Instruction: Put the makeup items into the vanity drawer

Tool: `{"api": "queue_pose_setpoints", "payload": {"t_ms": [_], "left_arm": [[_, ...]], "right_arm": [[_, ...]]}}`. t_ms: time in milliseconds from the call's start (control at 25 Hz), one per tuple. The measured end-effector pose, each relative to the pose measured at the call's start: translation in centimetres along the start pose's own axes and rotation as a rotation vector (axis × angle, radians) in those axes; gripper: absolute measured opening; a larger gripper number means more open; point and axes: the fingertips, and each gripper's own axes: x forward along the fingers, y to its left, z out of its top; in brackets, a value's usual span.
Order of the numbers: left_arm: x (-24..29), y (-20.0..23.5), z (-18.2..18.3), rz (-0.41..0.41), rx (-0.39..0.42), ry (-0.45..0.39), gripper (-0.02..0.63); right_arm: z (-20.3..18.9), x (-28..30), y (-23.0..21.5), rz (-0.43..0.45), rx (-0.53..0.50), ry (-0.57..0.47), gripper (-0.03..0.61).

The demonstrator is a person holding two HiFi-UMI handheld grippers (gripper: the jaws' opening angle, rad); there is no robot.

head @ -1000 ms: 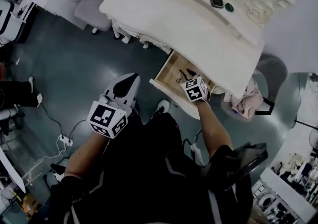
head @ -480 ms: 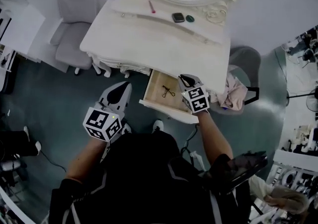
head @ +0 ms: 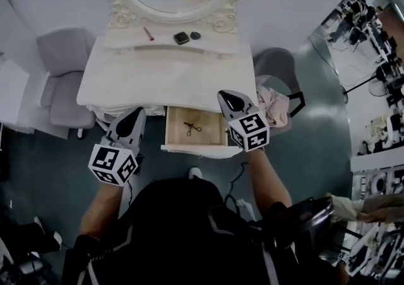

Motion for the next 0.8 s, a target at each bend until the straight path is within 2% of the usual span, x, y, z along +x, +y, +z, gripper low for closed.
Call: {"api": "queue_pose_setpoints", "payload": {"t_ms": [120, 240, 320, 480, 640, 800], "left_arm": [[0.4, -0.5, 1.3, -0.032, 0.014, -0.009, 0.004], [0.8, -1.1, 2.6, -0.075, -0.031, -0.033, 0.004], [0.9, -1.6, 3.6, -0.094, -0.020, -0.049, 0.003], [0.9, -2.0, 5.2, -0.088, 0.032, -0.066, 0.003], [0.9, -2.1, 5.8, -0.070, 0.096, -0.073, 0.003], [1.0, -2.3, 6.2, -0.067, 0.077, -0.076, 0.003]], "right_arm": [[1.8, -2.6, -0.6, -0.042, 0.014, -0.037, 0.006], [3.1, -5.1, -1.1, -0.086, 0.017, -0.053, 0.005], [4.1, -6.7, -1.0, -0.100, 0.015, -0.066, 0.005], [6.4, -9.4, -1.8, -0.166, 0.047, -0.121, 0.005], [8.0, -10.2, -2.2, -0.195, 0.082, -0.160, 0.005], [8.5, -11.3, -2.1, -0.213, 0.085, -0.175, 0.005]]}}
